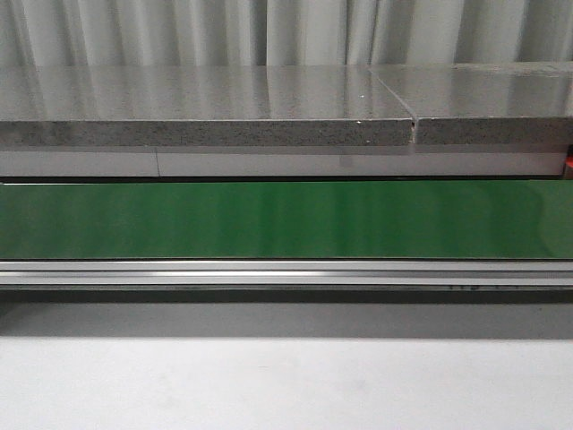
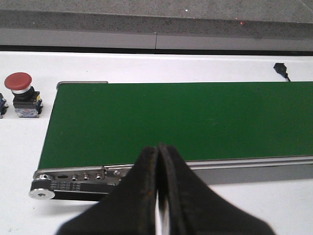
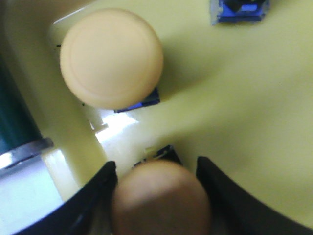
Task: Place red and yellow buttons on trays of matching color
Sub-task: 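Carry the yellow button into the yellow tray and open the right gripper, then raise the right gripper back above the belt end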
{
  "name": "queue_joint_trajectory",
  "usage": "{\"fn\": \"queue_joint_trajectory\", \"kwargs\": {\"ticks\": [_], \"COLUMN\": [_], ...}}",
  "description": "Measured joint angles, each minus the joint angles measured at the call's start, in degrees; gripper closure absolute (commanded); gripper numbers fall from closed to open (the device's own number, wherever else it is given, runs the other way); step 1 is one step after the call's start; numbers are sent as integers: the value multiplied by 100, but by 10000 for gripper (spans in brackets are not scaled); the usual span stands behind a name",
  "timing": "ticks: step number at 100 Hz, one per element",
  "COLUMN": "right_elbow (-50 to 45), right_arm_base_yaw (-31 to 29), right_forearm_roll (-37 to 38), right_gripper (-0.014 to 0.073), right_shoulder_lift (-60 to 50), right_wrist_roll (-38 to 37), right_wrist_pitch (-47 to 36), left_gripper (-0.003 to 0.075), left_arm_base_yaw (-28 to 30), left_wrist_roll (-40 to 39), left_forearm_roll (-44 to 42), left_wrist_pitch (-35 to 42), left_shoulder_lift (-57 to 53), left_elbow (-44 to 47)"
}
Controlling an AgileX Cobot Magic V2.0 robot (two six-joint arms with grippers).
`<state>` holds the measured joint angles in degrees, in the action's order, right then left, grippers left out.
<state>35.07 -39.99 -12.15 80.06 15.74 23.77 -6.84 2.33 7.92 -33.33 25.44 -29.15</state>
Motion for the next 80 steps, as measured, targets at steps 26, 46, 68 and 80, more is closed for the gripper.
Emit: {"fn": "queue_joint_trajectory", "kwargs": {"ticks": [26, 46, 68, 80], "right_elbow": [0, 209, 926, 1369], "right_arm_base_yaw": [0, 0, 50, 404], "right_forearm_roll": [13, 26, 40, 75], "right_gripper": [-13, -13, -13, -13], "right_shoulder_lift": [0, -91, -741, -1189], "right_wrist_roll": [0, 0, -49, -67], "right_wrist_pitch": [37, 263, 951, 1237], "left_gripper": [739, 739, 739, 739], "left_arm_base_yaw": [0, 0, 0, 0], "left_wrist_roll": [0, 0, 0, 0], "left_forearm_roll": [0, 0, 0, 0], "left_wrist_pitch": [0, 0, 0, 0], "left_shoulder_lift": [0, 0, 0, 0], "left_elbow": [0, 0, 0, 0]}}
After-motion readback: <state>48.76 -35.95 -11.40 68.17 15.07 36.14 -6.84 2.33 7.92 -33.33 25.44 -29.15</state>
